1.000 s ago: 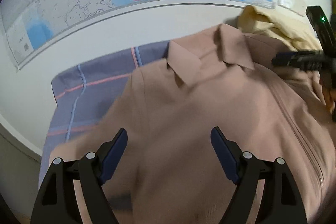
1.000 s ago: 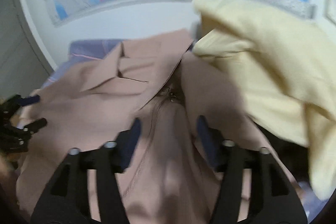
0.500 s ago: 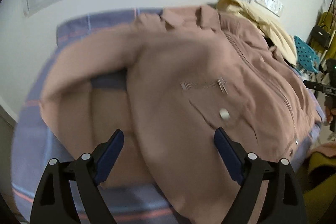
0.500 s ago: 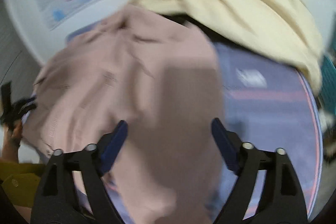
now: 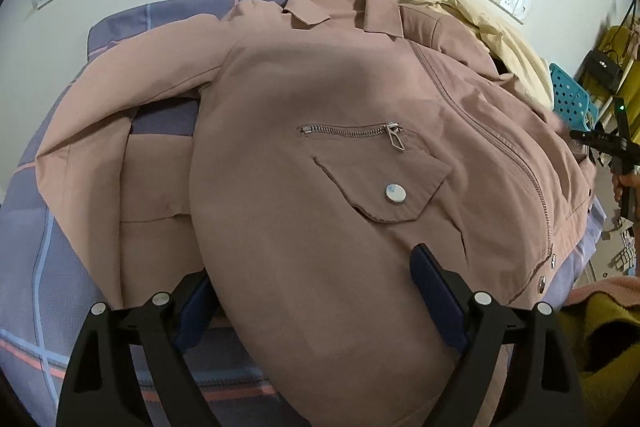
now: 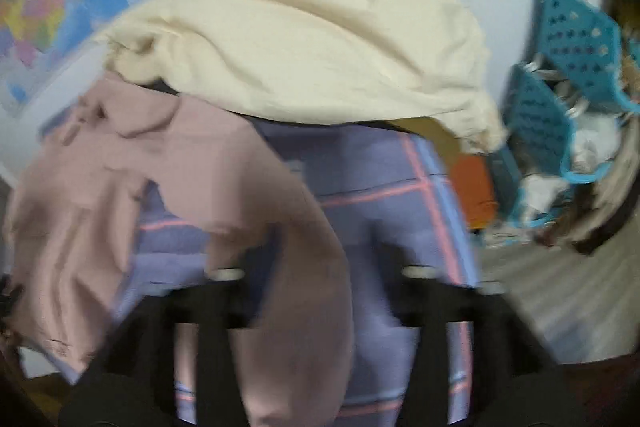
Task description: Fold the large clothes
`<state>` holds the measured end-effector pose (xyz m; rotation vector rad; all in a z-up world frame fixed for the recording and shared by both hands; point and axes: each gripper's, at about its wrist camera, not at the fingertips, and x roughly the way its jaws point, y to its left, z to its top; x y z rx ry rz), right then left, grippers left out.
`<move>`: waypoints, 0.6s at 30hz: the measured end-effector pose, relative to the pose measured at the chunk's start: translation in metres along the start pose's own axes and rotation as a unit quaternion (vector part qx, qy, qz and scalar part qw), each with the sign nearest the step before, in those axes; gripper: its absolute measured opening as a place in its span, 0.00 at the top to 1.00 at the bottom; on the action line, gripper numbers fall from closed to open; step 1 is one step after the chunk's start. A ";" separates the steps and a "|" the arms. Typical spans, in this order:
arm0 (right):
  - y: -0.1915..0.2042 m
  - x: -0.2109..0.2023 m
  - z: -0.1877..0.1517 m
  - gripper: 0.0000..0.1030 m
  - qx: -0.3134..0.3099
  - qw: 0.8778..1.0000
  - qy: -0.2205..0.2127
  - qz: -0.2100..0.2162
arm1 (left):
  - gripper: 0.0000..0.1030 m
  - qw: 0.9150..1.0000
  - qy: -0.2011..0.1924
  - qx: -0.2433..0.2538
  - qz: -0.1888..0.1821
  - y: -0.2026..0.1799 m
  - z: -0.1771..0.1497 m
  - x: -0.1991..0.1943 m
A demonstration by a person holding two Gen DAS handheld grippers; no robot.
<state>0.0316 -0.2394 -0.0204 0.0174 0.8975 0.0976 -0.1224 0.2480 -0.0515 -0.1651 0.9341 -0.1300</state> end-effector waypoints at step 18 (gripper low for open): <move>0.159 -0.023 -0.094 0.93 -0.057 0.890 0.052 0.449 | 0.97 0.998 -0.003 -0.068 -0.018 0.004 0.011 -0.005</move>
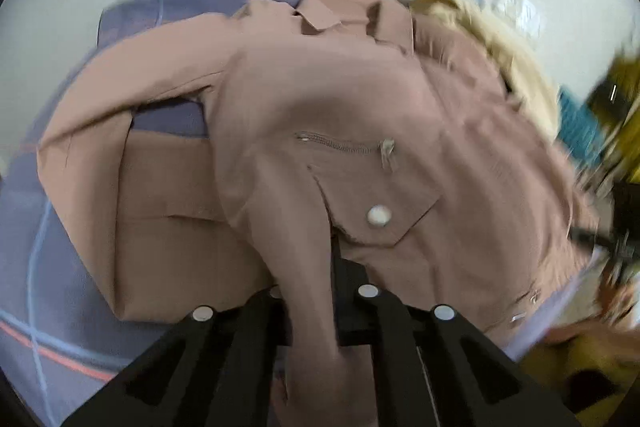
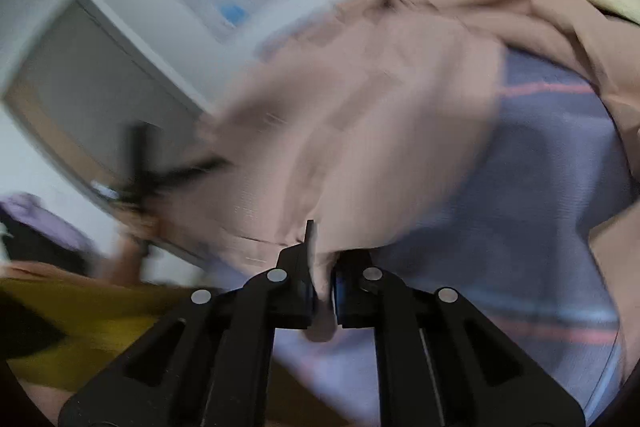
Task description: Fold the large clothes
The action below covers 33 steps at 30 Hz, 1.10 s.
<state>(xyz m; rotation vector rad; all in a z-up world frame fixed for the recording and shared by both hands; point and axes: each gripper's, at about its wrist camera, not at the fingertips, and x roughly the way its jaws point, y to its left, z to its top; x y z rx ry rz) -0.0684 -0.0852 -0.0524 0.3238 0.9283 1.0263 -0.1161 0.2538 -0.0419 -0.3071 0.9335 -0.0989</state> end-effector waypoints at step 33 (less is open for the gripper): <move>-0.017 0.164 0.198 0.39 -0.250 0.895 0.028 -0.369 | 0.34 0.972 -0.045 0.161 0.166 -0.073 0.192 0.107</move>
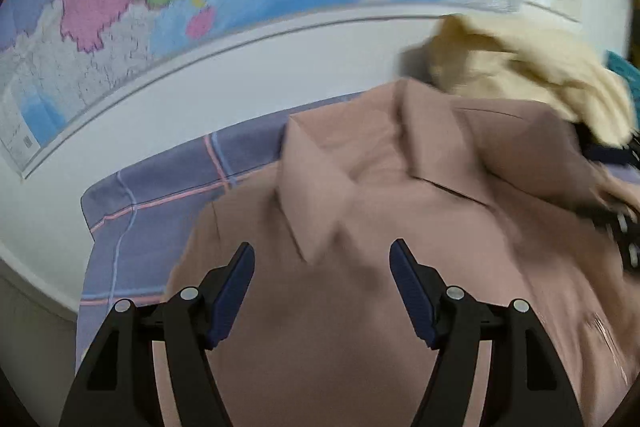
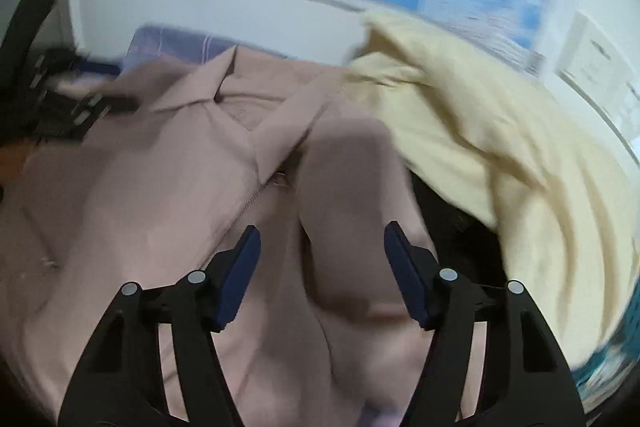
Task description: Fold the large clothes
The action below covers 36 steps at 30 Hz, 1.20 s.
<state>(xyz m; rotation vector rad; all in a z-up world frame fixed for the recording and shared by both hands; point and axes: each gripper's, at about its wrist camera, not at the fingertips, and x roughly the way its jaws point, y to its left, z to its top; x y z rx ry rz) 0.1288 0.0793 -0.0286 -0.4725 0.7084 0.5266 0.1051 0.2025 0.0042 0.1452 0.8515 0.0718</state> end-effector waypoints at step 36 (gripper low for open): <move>-0.129 -0.021 0.012 0.22 0.218 0.973 -0.054 0.056 | 0.55 0.999 -0.021 -0.035 0.025 0.024 0.043 0.056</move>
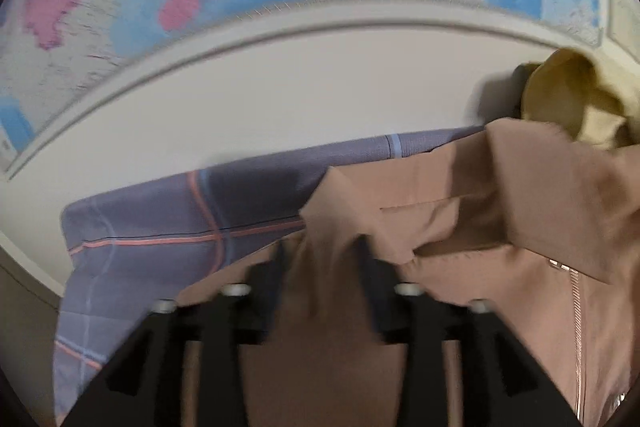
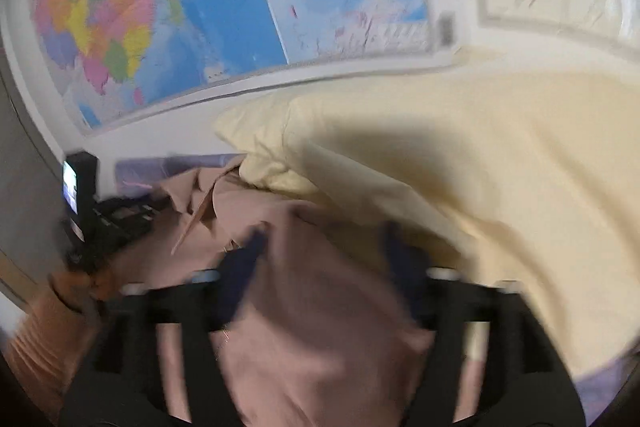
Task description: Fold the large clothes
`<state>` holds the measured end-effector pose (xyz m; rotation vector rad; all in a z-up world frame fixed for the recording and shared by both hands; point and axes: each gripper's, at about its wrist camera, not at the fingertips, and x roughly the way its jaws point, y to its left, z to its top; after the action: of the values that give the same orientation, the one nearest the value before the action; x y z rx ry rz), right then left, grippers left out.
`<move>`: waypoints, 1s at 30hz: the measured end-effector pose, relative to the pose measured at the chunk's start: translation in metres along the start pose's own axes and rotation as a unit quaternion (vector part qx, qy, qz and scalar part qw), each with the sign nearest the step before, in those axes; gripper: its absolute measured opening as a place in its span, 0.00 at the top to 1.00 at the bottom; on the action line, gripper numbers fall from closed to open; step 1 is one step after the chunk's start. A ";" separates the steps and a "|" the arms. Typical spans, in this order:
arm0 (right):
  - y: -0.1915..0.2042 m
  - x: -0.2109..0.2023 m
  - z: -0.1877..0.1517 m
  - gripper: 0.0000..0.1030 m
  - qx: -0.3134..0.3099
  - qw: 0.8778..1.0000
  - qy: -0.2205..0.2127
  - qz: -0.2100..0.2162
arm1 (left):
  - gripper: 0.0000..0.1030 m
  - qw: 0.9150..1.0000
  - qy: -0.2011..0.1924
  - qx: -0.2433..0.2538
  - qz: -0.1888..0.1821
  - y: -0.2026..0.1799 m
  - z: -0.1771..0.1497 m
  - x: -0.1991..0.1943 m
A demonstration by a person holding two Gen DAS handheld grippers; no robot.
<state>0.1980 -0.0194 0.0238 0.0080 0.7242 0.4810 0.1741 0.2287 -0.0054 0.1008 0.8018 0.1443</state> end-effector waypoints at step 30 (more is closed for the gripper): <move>0.052 0.006 -0.129 0.94 -0.030 0.987 0.124 0.095 | 0.35 0.996 0.013 0.091 -0.003 -0.001 -0.133 -0.095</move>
<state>0.0980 0.0096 -0.0686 -0.0402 0.9579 0.6952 0.0133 0.2164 -0.0301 0.2693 0.8393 0.0659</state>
